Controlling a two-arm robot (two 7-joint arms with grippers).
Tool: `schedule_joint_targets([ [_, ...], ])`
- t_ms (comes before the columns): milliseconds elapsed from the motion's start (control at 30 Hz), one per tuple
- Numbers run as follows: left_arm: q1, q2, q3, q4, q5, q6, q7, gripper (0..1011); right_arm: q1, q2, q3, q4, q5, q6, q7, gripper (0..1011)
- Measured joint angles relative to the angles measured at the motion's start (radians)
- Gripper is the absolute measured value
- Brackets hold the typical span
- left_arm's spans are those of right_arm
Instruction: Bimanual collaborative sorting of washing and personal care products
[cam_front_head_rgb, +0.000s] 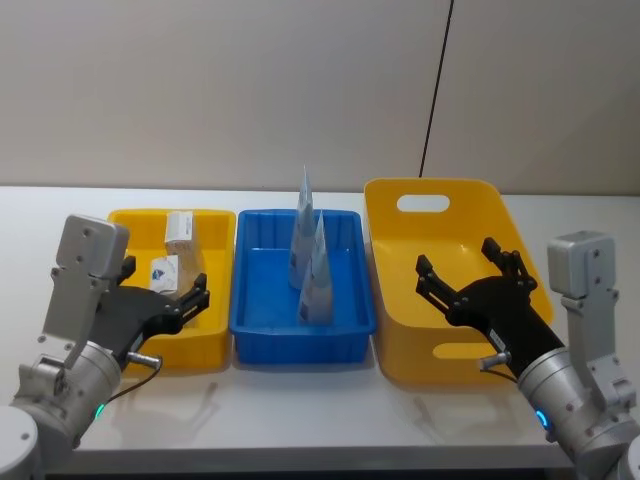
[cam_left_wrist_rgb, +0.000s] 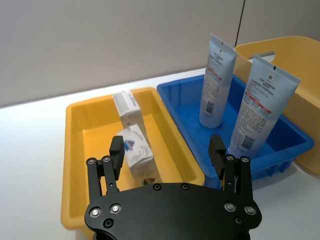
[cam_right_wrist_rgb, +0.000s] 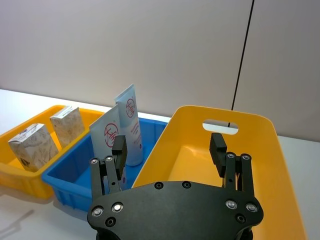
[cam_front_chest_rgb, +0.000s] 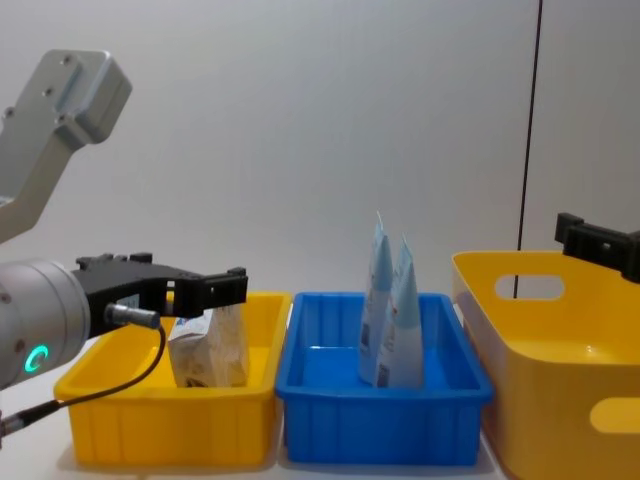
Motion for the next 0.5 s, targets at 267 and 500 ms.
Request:
schedule_joint_targets([
  [267, 0.009, -0.041, -0.027, -0.03, -0.04, 0.107, 0.037, 1001, 0.0, 0.0, 0.0, 0.0, 0.0, 0.0, 0.0, 1000],
  [500, 0.002, -0.064, -0.033, -0.039, -0.049, 0.174, 0.062, 1001, 0.0, 0.0, 0.0, 0.0, 0.0, 0.0, 0.0, 1000],
])
